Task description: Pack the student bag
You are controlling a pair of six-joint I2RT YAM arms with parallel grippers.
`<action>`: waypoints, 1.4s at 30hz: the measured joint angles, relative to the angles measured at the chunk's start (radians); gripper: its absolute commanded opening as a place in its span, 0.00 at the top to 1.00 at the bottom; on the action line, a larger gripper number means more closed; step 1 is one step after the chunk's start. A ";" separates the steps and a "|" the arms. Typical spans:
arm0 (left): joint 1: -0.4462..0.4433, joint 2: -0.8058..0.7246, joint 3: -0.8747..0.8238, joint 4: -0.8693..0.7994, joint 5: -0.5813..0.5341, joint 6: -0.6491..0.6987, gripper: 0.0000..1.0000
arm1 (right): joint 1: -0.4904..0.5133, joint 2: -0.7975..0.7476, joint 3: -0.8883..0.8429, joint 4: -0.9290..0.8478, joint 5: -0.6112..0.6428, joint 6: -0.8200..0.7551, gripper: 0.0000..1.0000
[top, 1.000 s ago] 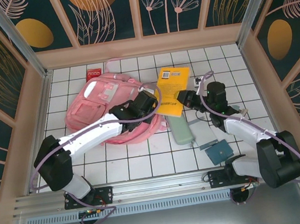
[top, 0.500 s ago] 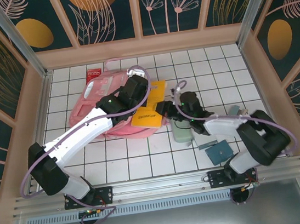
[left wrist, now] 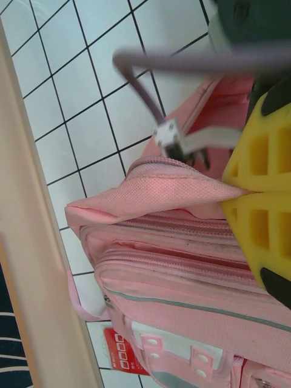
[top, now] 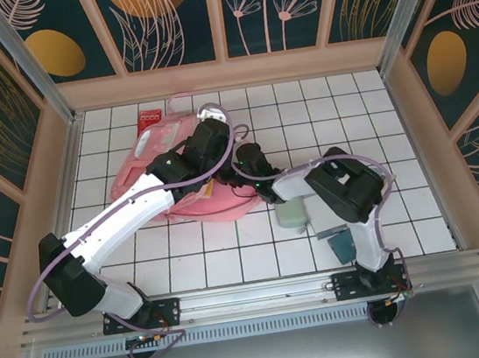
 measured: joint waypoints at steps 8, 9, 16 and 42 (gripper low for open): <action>0.009 -0.016 -0.009 0.005 0.000 0.000 1.00 | 0.016 0.185 0.214 -0.031 0.008 0.037 0.75; 0.010 -0.017 -0.009 0.005 0.000 0.000 1.00 | 0.017 0.188 0.225 -0.044 0.010 0.035 0.71; 0.012 -0.040 -0.033 0.017 0.002 0.000 1.00 | 0.021 0.111 0.171 -0.106 0.051 -0.034 0.27; 0.040 -0.093 -0.139 0.119 0.074 0.000 1.00 | 0.024 -0.743 -0.228 -0.862 0.475 -0.449 0.01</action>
